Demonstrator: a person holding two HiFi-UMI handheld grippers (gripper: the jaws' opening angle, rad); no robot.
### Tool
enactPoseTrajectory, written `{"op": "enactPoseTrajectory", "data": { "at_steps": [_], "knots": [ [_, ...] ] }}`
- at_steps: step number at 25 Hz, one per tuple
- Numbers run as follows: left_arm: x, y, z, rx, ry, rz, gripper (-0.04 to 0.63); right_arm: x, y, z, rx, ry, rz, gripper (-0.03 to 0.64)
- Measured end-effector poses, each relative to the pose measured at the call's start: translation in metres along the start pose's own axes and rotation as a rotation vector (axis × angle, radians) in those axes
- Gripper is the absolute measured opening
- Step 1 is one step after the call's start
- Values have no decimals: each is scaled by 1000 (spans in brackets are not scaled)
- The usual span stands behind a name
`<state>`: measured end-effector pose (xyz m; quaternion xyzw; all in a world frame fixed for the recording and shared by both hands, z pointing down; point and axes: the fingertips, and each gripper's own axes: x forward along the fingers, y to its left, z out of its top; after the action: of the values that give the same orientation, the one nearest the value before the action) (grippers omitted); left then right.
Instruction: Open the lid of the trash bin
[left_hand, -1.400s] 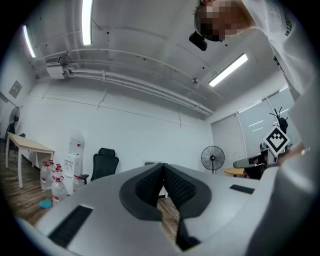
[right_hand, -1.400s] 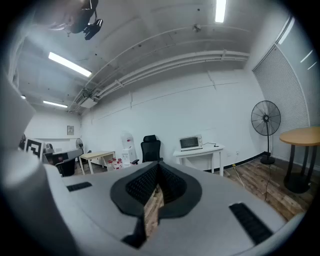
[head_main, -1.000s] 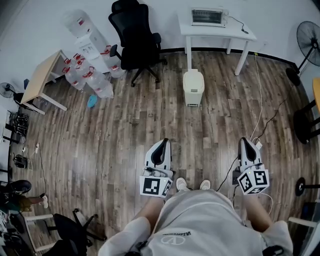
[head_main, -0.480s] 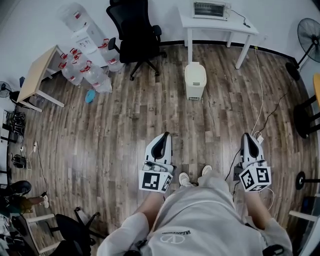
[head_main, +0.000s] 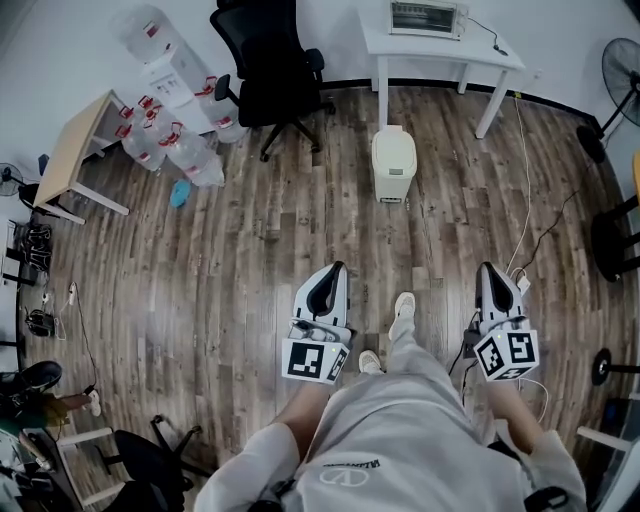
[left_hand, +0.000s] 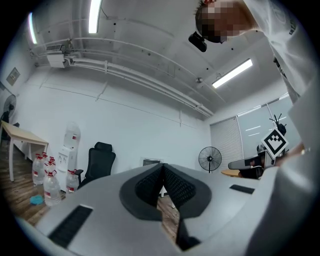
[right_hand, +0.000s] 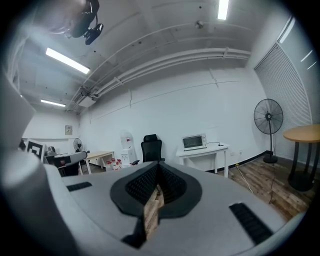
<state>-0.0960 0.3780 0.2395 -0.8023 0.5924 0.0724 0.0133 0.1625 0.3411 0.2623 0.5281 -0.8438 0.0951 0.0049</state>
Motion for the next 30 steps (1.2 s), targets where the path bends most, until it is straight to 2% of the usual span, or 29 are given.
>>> {"op": "enactPoseTrajectory", "data": {
  "at_steps": [19, 30],
  "knots": [
    [197, 0, -44, 26, 92, -3, 2, 175, -103, 3, 60, 69, 108, 15],
    [268, 19, -56, 39, 106, 28, 2, 243, -137, -11, 71, 145, 158, 15]
  ]
}}
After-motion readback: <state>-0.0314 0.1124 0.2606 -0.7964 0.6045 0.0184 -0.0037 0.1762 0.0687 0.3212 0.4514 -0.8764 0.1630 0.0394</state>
